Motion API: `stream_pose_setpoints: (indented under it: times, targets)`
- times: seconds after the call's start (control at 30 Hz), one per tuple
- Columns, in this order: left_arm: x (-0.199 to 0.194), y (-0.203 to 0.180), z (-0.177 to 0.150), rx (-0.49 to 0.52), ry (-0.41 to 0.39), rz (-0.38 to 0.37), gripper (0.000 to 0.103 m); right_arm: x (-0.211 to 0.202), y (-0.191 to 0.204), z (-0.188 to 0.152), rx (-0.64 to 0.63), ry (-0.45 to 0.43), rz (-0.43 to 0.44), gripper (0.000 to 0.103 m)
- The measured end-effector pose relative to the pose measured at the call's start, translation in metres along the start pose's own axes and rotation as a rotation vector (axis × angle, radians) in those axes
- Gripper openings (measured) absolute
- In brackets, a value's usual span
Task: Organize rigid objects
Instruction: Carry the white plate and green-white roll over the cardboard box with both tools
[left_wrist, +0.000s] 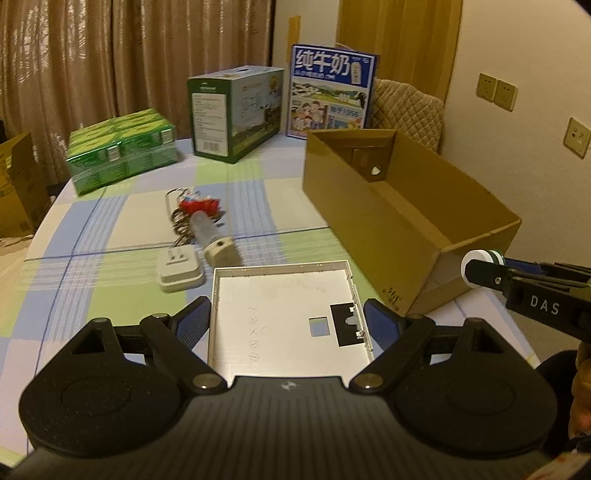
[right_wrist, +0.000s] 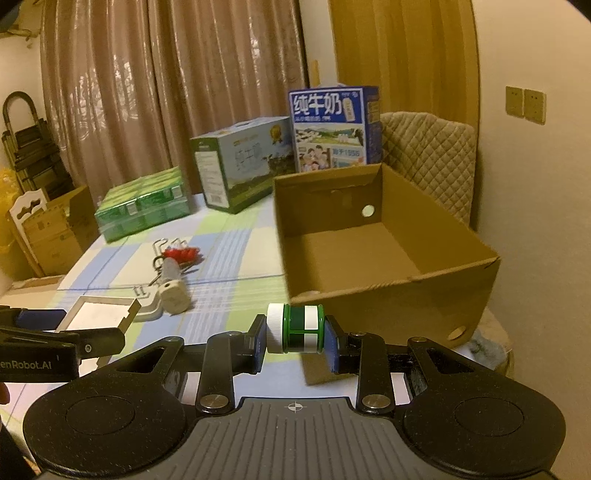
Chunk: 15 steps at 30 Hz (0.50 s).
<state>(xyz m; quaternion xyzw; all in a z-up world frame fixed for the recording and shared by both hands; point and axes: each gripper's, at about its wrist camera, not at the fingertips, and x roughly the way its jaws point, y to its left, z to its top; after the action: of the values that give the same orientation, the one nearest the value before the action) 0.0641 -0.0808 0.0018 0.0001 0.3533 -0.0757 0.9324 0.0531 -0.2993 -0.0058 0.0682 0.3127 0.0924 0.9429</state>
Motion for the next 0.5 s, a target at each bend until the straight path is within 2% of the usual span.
stream_pose_setpoints:
  times: [0.23,0.5]
  targets:
    - [0.013,-0.029,0.028,0.035,-0.027,-0.061,0.086,0.003,-0.032,0.022,0.005,-0.037,-0.049,0.028]
    - [0.045,-0.074,0.065,0.074,-0.039,-0.124,0.086,0.021,-0.076,0.058,-0.022,-0.055,-0.087,0.029]
